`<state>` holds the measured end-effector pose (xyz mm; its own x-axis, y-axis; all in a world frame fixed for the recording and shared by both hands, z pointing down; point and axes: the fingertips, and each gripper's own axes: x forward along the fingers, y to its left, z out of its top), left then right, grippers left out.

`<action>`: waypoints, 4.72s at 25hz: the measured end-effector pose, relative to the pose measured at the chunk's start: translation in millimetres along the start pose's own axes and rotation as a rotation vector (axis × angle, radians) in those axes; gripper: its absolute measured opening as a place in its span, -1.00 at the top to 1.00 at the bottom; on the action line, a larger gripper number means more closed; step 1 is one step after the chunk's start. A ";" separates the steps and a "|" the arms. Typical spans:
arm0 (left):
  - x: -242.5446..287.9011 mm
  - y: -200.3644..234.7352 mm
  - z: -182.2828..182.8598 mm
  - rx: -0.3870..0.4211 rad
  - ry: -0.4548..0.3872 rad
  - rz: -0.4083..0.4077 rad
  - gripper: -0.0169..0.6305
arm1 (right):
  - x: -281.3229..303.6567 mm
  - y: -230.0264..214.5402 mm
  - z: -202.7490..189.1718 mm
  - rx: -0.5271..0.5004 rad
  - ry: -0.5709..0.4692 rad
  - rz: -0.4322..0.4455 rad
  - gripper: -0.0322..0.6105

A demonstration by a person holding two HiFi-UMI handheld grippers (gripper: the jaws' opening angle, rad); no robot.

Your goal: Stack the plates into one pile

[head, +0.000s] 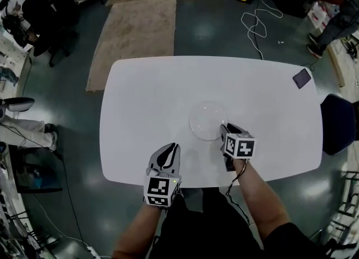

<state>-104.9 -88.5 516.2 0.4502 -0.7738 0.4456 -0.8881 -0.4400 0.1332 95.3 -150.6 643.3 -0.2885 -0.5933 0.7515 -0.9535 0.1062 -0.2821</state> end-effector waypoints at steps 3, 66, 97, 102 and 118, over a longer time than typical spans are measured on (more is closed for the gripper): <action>-2.0 4.2 1.7 0.001 -0.003 0.002 0.82 | -0.9 1.4 -0.5 -0.022 -0.011 -0.004 0.53; -152.2 -30.8 48.8 0.122 -0.166 -0.163 0.89 | -275.4 160.0 6.5 -0.316 -0.572 -0.008 0.85; -191.5 -199.0 7.7 0.098 -0.178 0.028 0.89 | -347.8 76.4 -61.7 -0.398 -0.540 0.251 0.85; -198.1 -194.7 12.5 0.088 -0.188 0.034 0.89 | -351.5 85.9 -60.2 -0.405 -0.536 0.261 0.85; -202.0 -197.3 7.5 0.088 -0.190 0.048 0.89 | -351.4 87.6 -64.8 -0.408 -0.533 0.276 0.85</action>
<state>-20.0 151.2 393.3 0.4245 -0.8632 0.2731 -0.9011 -0.4322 0.0346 107.4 118.9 393.1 -0.5405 -0.7992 0.2628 -0.8389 0.5358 -0.0960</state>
